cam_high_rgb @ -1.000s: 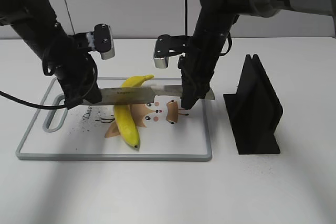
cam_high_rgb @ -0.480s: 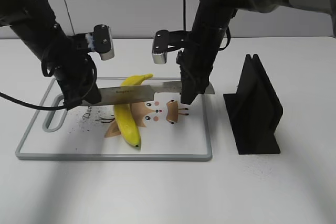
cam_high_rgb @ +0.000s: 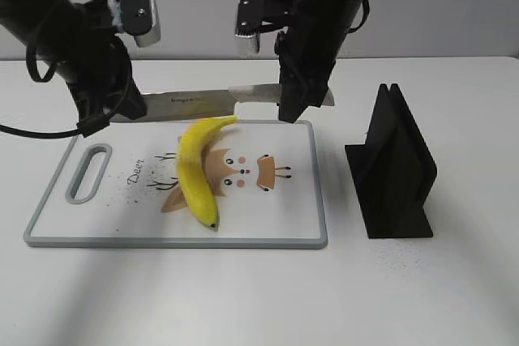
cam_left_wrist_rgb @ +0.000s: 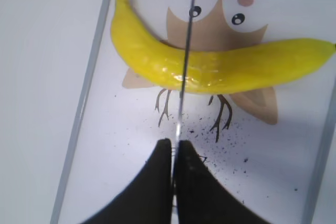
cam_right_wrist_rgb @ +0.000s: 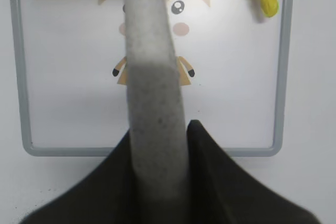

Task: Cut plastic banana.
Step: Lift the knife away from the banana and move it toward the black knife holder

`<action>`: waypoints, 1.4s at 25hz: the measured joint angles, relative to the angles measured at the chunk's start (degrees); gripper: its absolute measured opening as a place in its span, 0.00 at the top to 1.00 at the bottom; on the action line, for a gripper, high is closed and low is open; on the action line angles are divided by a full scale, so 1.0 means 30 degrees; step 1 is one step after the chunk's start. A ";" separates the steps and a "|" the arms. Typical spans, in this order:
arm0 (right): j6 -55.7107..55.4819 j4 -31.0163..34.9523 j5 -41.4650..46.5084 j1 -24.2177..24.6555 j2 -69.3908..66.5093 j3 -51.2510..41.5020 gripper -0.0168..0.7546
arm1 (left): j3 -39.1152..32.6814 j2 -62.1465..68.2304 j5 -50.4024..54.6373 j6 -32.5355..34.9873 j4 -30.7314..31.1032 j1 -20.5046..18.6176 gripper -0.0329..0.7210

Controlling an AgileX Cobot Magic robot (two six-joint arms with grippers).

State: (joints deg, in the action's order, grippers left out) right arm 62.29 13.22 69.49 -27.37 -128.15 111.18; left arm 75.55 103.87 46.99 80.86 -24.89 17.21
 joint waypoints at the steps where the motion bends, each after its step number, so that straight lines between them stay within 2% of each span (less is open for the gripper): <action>1: 0.0000 0.0000 0.0021 0.0000 0.0115 0.0000 0.71 | 0.0000 -0.0143 0.0050 0.0000 -0.0020 0.0000 0.97; 4: -0.0040 0.0072 0.0198 0.0000 0.0177 0.0000 0.72 | 0.0000 -0.0273 0.0179 -0.0155 -0.0354 0.0000 0.86; 6: -0.0166 0.0110 0.0198 0.0000 0.0177 0.0000 0.72 | 0.0000 -0.0307 0.0231 -0.0259 -0.0914 0.0013 0.65; 9: -0.0367 0.0129 0.0182 0.0000 0.0177 0.0000 0.73 | 0.0000 -0.0413 0.0295 -0.0299 -0.1560 0.0013 0.26; 10: -0.0406 0.0129 0.0176 0.0000 0.0177 0.0000 0.74 | -0.0006 -0.0531 0.0295 -0.0299 -0.1652 0.0038 0.18; 11: -0.0454 0.0112 0.0136 0.0000 0.0177 0.0000 0.74 | -0.0006 -0.0670 0.0295 -0.0299 -0.1733 0.0038 0.15; 14: -0.0800 -0.0036 -0.0143 0.0000 0.0177 0.0000 0.74 | -0.0006 -0.1374 0.0185 -0.0299 -0.1851 0.0066 0.11; 20: -0.0931 -0.0201 -0.0161 0.0022 0.0177 0.0000 0.74 | -0.0006 -0.2930 -0.0076 -0.0369 -0.1778 0.0071 0.11; 23: -0.0949 -0.0201 -0.0161 0.0022 0.0399 0.0000 0.74 | -0.0006 -0.3707 -0.0759 -0.1369 -0.1270 0.0071 0.12; 26: -0.1139 -0.0201 -0.0161 0.0022 0.1024 0.0000 0.74 | -0.0006 -0.4401 -0.1952 -0.3689 -0.0275 0.0071 0.13; 30: -0.2538 -0.0201 -0.0155 0.0022 0.1949 0.0000 0.74 | -0.0006 -0.5251 -0.3211 -0.8945 0.2009 -0.0408 0.14; 35: -0.5369 -0.0219 -0.0135 0.0022 0.3205 -0.0036 0.74 | -0.0006 -0.6172 -0.3406 -1.5980 0.4214 -0.2255 0.16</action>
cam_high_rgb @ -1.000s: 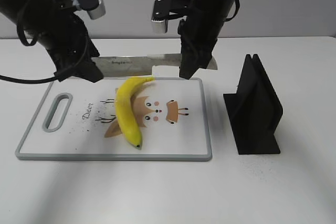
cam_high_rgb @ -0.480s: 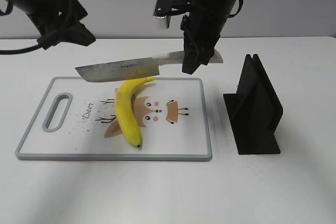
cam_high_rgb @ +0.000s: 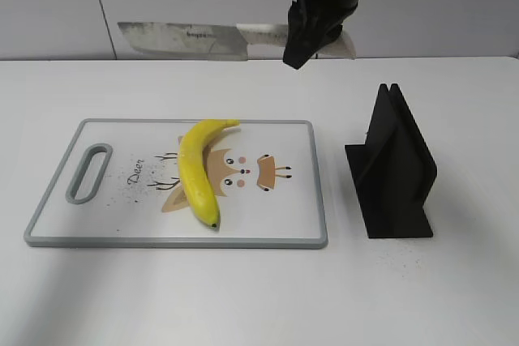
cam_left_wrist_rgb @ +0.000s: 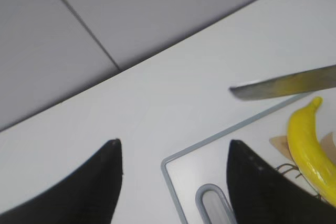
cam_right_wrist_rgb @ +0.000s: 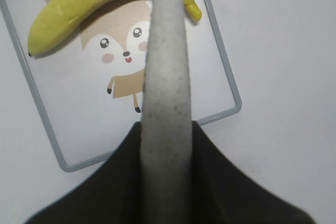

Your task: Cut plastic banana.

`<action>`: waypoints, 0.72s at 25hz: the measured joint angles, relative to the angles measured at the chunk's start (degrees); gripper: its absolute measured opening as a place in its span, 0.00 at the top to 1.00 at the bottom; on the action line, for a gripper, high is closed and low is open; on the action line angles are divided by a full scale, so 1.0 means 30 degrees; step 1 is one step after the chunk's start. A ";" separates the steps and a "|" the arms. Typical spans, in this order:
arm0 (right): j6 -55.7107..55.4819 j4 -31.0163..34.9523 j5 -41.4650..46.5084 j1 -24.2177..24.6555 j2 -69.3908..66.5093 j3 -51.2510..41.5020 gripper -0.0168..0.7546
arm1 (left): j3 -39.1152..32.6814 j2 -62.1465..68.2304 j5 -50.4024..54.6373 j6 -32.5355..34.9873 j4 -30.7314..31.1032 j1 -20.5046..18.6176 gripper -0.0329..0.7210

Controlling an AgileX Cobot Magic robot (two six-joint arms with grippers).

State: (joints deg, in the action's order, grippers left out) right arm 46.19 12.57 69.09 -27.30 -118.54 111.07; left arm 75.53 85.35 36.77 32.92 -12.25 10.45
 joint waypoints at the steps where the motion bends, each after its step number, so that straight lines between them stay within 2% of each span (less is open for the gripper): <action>1: -0.0848 0.0000 0.0018 0.0000 0.0277 0.0000 0.74 | 0.0000 -0.0174 0.0075 -0.0801 0.0191 -0.0426 0.16; 4: -0.4116 -0.0042 0.0035 0.0000 0.1010 0.0000 0.74 | -0.0016 -0.0844 0.0335 -0.2706 0.0430 -0.1380 0.17; 8: -0.9001 -0.1381 0.0029 0.0000 0.2137 -0.0530 0.74 | -0.0037 -0.1992 0.0550 -0.3851 0.0881 -0.1665 0.17; 12: -1.2738 -0.2910 0.0040 0.0189 0.4001 -0.2529 0.74 | -0.0075 -0.3244 0.0722 -0.4263 0.1203 -0.1665 0.17; 18: -1.6371 -0.3113 -0.0851 0.1601 0.7425 -0.6360 0.74 | -0.0336 -0.4368 0.2952 -0.4579 0.1262 -0.1688 0.18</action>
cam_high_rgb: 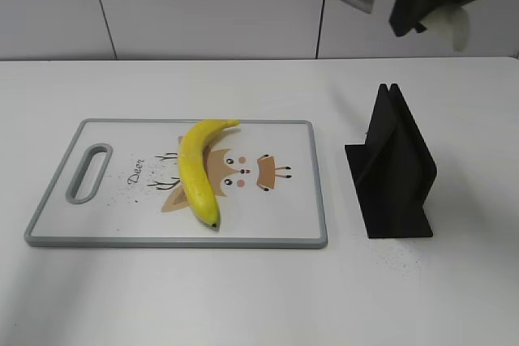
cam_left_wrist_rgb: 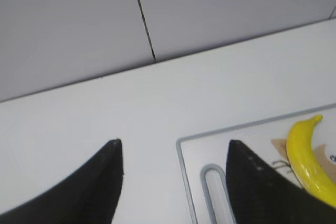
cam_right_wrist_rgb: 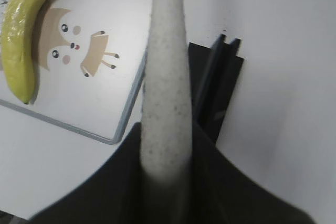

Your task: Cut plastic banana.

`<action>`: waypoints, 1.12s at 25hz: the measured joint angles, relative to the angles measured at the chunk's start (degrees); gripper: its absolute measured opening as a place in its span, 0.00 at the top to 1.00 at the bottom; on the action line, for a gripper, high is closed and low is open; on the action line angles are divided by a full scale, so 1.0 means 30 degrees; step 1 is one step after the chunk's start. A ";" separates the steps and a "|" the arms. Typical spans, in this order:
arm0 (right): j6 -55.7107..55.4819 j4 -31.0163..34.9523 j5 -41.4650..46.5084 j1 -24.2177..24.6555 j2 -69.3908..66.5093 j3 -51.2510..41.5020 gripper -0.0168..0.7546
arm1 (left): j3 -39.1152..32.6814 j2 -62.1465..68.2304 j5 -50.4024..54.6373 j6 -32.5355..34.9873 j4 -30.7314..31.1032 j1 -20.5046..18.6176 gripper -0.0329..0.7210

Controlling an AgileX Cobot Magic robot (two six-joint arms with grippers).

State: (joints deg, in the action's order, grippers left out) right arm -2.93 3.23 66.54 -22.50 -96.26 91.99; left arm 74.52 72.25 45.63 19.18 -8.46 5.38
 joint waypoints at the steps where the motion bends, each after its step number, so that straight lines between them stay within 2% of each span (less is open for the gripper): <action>1: -0.0561 -0.0055 -0.0327 0.0349 0.0645 -0.0644 0.74 | -0.0291 -0.0159 0.0371 -0.0133 0.0000 0.0000 0.18; 5: -0.1983 -0.0289 -0.1660 0.1267 0.2948 -0.3912 0.74 | -0.2313 -0.1594 0.1003 -0.0650 0.0234 -0.0015 0.18; 11: -0.2864 -0.0098 -0.2669 0.1286 0.5280 -0.7283 0.74 | -0.5967 -0.5345 0.1087 -0.1698 0.0960 -0.0037 0.18; 17: -0.3219 -0.0094 -0.3041 0.1286 0.5480 -0.8458 0.74 | -0.9525 -0.9992 0.1619 -0.2315 0.1904 -0.0037 0.18; 28: -0.3675 -0.0069 -0.3189 0.1286 0.5480 -0.9775 0.74 | -1.3343 -1.8764 0.4550 -0.2955 0.2634 -0.0037 0.18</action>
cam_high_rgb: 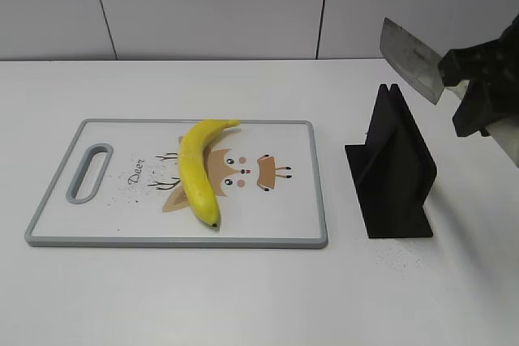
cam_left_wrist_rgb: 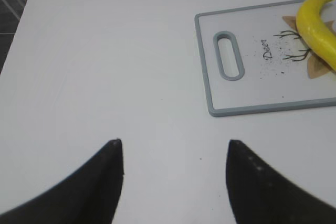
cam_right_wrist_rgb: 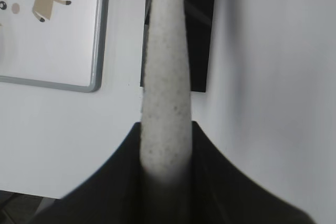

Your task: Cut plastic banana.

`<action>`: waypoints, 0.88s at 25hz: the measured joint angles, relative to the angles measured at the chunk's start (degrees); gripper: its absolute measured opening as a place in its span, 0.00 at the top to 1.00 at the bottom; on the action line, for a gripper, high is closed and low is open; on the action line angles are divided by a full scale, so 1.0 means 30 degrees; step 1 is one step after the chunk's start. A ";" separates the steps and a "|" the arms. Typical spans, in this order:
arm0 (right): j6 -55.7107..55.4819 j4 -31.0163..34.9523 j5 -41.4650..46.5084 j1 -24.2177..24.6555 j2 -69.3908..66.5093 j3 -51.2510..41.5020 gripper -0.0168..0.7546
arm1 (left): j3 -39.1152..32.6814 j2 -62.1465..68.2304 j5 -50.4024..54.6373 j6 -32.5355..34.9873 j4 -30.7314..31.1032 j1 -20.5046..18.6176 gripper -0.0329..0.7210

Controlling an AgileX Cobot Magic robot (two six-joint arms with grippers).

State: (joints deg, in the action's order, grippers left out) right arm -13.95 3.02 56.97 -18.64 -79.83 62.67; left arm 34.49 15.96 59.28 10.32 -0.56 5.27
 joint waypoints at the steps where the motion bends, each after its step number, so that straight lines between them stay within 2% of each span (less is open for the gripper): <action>1: -0.0017 0.0000 -0.0105 0.0000 0.0000 -0.0176 0.74 | -0.0110 -0.0628 0.0454 -0.0162 0.0023 0.0000 0.18; 6: -0.0040 0.0316 -0.0432 0.0000 -0.0019 -0.0811 0.74 | -0.0502 -0.3057 0.1756 -0.1092 0.0458 0.0000 0.18; 11: -0.0076 0.0445 -0.0717 0.0000 -0.0430 -0.0932 0.74 | -0.1307 -0.4808 0.1456 -0.1291 0.0562 0.0000 0.18; 22: -0.0090 0.0531 -0.0910 0.0000 -0.1418 -0.0964 0.74 | -0.1797 -0.4926 0.0365 -0.1773 0.0687 0.0000 0.24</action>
State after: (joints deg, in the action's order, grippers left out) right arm -14.22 4.62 54.24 -18.64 -84.08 59.77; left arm 29.10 1.18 60.37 5.00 1.50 5.27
